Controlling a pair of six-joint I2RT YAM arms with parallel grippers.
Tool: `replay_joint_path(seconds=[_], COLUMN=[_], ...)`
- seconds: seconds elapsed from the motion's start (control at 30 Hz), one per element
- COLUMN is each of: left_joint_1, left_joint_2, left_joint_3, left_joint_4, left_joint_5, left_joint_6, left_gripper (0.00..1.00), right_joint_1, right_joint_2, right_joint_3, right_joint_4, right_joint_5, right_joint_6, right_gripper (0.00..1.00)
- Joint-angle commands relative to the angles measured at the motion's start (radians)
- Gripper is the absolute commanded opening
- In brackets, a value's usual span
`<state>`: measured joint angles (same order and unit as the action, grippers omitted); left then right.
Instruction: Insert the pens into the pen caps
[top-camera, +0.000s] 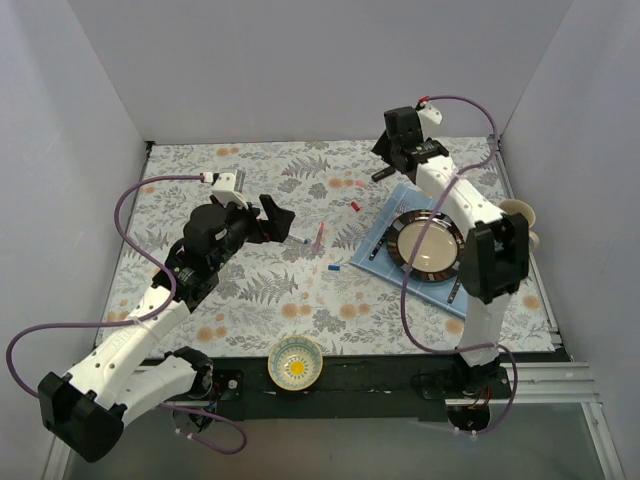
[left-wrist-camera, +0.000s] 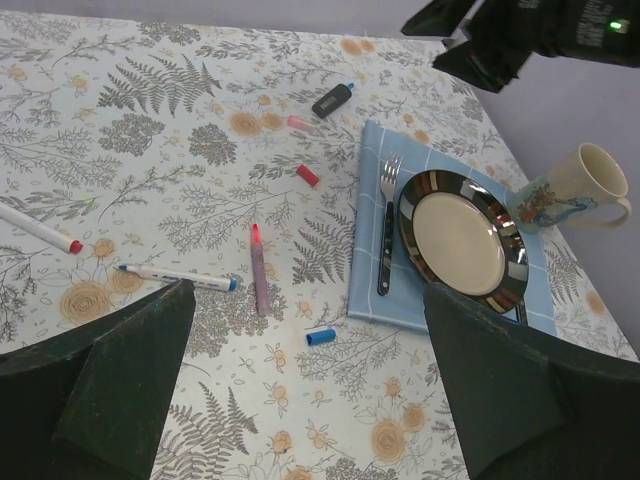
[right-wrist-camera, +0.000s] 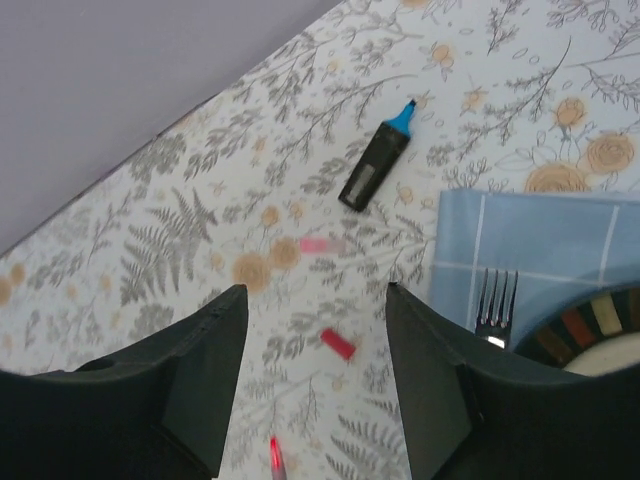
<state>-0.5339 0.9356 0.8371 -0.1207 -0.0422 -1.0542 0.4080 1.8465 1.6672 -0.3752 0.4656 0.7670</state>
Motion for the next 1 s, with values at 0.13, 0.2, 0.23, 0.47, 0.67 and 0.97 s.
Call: replay_joint_path(seconds=[0.13, 0.2, 0.23, 0.47, 0.67, 0.97], left_joint_1=[-0.001, -0.003, -0.001, -0.003, -0.001, -0.001], left_joint_2=[-0.046, -0.046, -0.046, -0.032, -0.026, -0.021], left_joint_3=[0.013, 0.013, 0.013, 0.016, 0.014, 0.011], left_joint_4=[0.003, 0.004, 0.006, 0.007, 0.01, 0.012], left_joint_5=[-0.027, -0.027, -0.024, -0.004, 0.008, 0.016], left_joint_6=[0.017, 0.017, 0.019, 0.019, 0.016, 0.013], left_gripper=[0.98, 0.98, 0.98, 0.98, 0.98, 0.98], right_joint_1=[-0.109, -0.12, -0.124, -0.129, -0.129, -0.127], right_joint_2=[0.399, 0.444, 0.45, 0.442, 0.568, 0.669], right_joint_3=[0.379, 0.385, 0.373, 0.253, 0.368, 0.491], right_joint_4=[-0.119, -0.055, 0.02, 0.211, 0.153, 0.072], right_joint_5=[-0.031, -0.082, -0.091, -0.002, -0.03, 0.024], right_joint_6=[0.101, 0.031, 0.005, -0.095, -0.083, -0.063], right_gripper=[0.65, 0.65, 0.65, 0.71, 0.73, 0.66])
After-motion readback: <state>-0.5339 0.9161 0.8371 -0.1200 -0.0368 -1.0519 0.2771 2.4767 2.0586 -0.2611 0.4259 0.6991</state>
